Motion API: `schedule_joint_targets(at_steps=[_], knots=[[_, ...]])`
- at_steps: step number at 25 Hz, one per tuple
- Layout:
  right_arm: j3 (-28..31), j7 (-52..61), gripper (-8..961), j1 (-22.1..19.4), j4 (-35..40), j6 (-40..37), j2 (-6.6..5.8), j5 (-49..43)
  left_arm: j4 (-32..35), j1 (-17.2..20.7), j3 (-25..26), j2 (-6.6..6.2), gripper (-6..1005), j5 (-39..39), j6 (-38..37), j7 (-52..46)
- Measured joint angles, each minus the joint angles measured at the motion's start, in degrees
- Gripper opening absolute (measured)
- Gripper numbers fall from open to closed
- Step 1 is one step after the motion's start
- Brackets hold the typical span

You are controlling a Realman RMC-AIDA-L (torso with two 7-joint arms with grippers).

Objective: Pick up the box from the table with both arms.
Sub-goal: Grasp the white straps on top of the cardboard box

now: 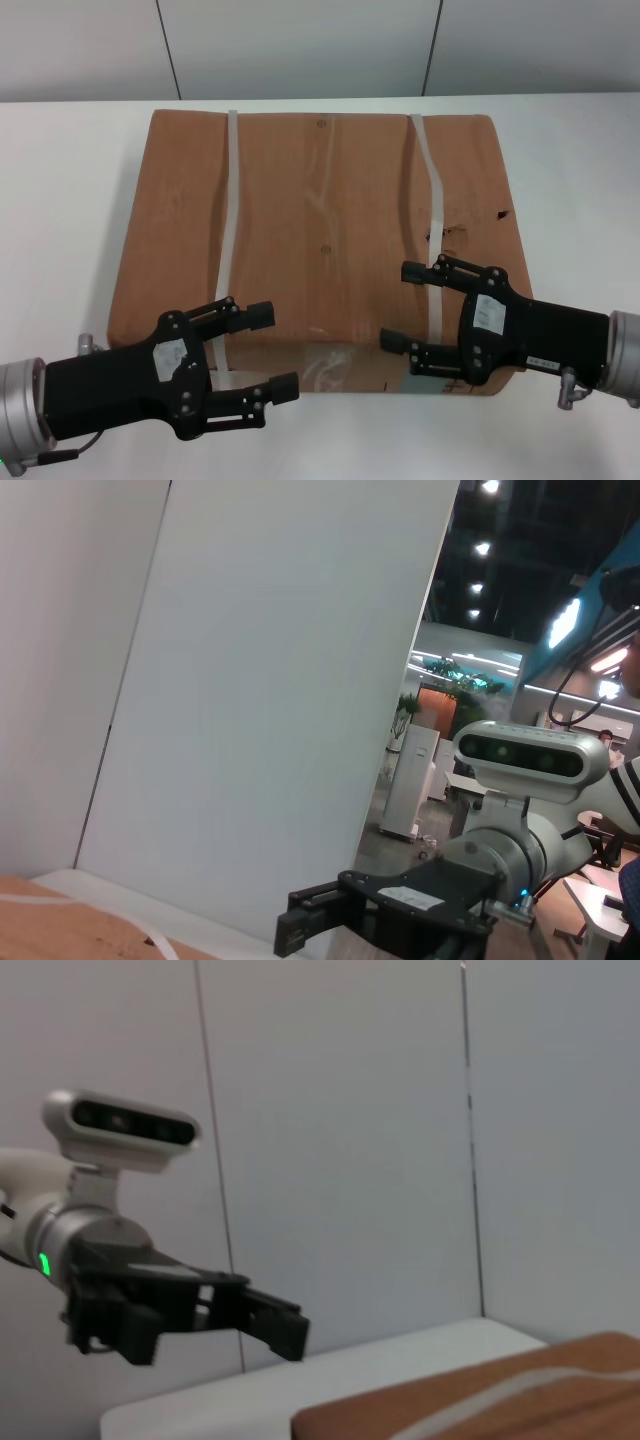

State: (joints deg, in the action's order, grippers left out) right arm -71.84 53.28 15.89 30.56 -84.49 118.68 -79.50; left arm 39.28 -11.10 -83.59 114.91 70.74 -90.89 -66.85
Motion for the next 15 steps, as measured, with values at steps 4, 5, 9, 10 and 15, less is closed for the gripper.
schedule_joint_targets(at_steps=[4,5,9,10,15], knots=[[-0.1,0.6,846,0.0,0.0,0.6,0.03,0.0,0.0,-0.1,0.0,-0.09,856,0.0,0.0,-0.2],[-0.1,0.5,846,0.0,0.0,0.5,0.03,0.0,0.0,-0.1,0.0,-0.08,855,0.0,0.0,-0.2],[-0.2,0.3,846,0.1,0.0,0.5,0.03,0.0,0.0,-0.1,0.1,0.17,851,0.0,0.1,0.2],[-0.2,0.3,846,0.1,0.0,0.6,0.04,0.0,0.0,-0.1,0.1,0.17,851,0.0,0.1,0.2],[2.3,1.0,846,-0.4,-0.7,4.4,0.27,2.2,-0.6,0.3,4.6,1.41,846,-0.4,1.8,-0.9]])
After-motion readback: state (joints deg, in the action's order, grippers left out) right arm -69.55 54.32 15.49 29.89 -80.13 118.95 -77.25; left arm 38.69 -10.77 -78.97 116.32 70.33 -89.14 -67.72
